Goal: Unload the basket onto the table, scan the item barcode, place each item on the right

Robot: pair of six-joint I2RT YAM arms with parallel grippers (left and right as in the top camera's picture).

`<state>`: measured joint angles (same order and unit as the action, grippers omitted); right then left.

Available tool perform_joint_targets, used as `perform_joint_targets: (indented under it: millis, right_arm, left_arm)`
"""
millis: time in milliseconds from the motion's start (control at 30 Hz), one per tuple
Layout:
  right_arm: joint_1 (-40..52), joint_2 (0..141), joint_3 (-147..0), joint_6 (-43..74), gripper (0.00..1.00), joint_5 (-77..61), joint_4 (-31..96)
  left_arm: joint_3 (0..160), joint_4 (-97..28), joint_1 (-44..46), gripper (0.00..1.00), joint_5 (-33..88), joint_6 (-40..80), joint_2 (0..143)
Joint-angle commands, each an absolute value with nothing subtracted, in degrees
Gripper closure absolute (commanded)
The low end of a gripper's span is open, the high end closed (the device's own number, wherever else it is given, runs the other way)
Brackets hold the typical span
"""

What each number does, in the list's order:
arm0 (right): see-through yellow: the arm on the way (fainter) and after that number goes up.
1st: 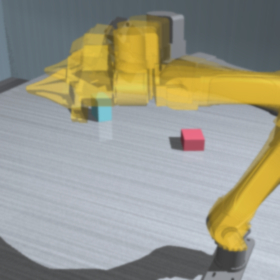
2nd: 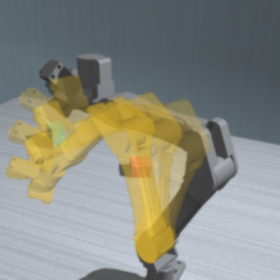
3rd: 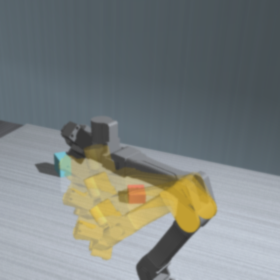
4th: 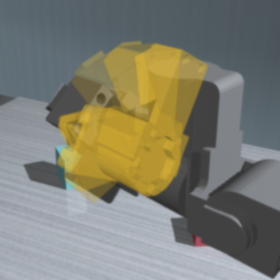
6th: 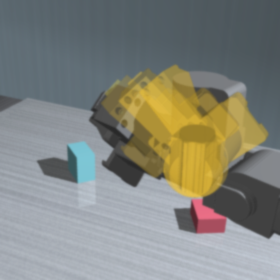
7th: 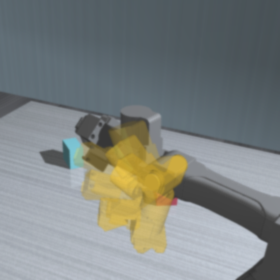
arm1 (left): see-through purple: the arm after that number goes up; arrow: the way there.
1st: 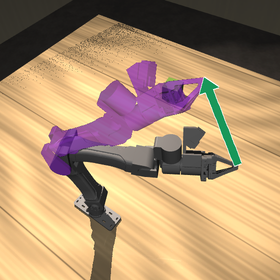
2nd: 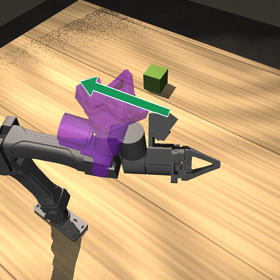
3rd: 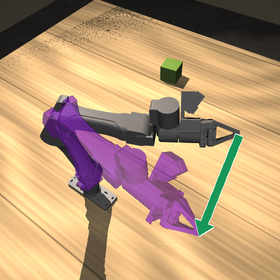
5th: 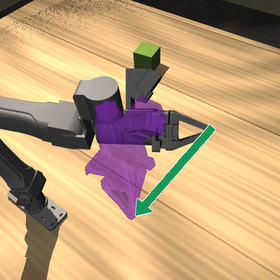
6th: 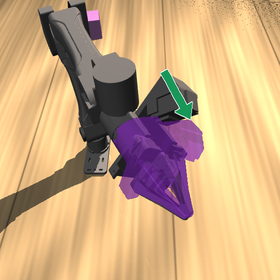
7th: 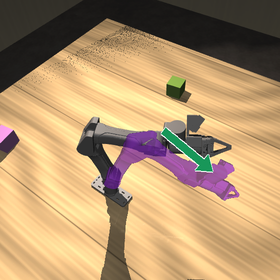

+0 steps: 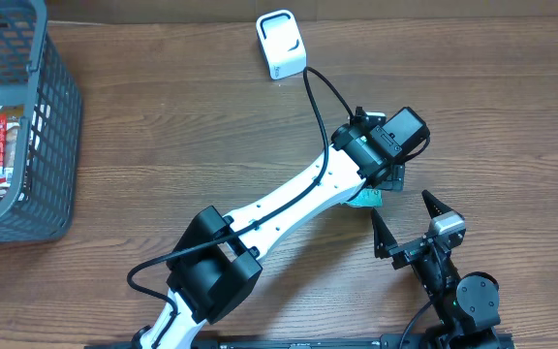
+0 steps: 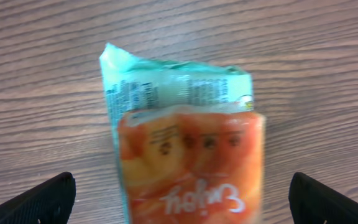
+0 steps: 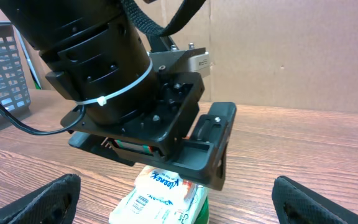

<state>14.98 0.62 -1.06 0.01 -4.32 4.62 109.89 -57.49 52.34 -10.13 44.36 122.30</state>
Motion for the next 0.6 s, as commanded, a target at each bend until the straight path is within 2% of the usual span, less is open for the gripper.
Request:
perform_joint_targets:
  millis: [0, 233, 333, 400, 567]
  right_arm:
    - [14.7, 0.2, -0.4, 0.2, 0.0, -4.6, 4.4]
    - [14.7, 0.2, -0.4, 0.2, 0.0, -4.6, 4.4]
    - [14.7, 0.2, -0.4, 0.2, 0.0, -4.6, 4.4]
    - [14.7, 0.2, -0.4, 0.2, 0.0, -4.6, 4.4]
    - [14.7, 0.2, -0.4, 0.2, 0.0, -4.6, 4.4]
  left_arm:
    - [110.8, -58.0, 51.8, 0.0, -10.9, 43.2, 121.1]
    - [110.8, -58.2, 51.8, 0.0, -9.5, 43.2, 121.1]
    - [111.2, -56.4, 51.7, 0.06, -9.5, 38.7, 121.0]
    - [113.0, -56.7, 51.7, 0.07, -9.6, 37.6, 121.0]
    - [115.1, -57.7, 51.7, 0.21, -9.5, 37.7, 121.0]
